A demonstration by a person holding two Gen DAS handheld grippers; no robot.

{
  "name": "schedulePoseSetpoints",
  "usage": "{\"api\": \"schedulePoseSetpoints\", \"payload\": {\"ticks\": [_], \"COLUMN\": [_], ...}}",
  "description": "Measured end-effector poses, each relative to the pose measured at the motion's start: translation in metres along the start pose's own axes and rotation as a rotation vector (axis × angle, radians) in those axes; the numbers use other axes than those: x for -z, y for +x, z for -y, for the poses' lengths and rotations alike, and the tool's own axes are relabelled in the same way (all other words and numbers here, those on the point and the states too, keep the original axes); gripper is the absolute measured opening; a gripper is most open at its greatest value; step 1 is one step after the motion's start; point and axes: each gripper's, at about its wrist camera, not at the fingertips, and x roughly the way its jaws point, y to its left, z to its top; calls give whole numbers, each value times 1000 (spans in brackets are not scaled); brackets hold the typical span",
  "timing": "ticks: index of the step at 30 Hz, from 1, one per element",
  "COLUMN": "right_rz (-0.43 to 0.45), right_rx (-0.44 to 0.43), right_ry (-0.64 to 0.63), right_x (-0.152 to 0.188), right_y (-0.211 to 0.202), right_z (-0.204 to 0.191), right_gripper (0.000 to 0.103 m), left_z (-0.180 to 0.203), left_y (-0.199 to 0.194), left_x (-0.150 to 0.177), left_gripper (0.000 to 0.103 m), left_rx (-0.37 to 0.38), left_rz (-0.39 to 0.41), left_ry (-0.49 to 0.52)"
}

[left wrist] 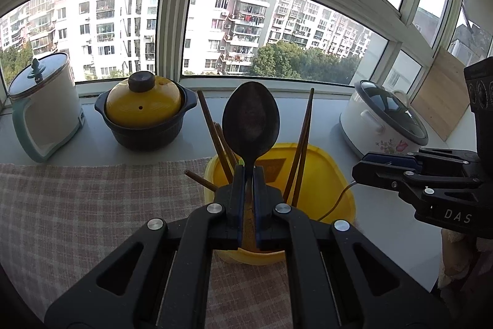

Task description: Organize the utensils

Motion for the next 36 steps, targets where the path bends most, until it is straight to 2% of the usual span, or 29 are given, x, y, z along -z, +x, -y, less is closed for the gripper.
{"api": "schedulePoseSetpoints", "payload": {"ticks": [6,27,30,36], "right_rz": [19,46,57,73], "right_rx": [21,38,51,62], "right_ry": [-2,8,3,3], "right_x": [2,27,32,41], "right_y": [-7,-33,-39,-49], "right_z": [-3,-23,-29,-40], "right_gripper": [35,36,41,42], "left_z": [1,1,2,4], "left_y": [-7,-52,-61,-81], "left_x": [3,17,21,29], "left_gripper": [2,3,3,3], "left_rx": [-8,-5,-2,-7], "left_rz": [-3,26,29,42], "left_ry": [3,-1,2,10]}}
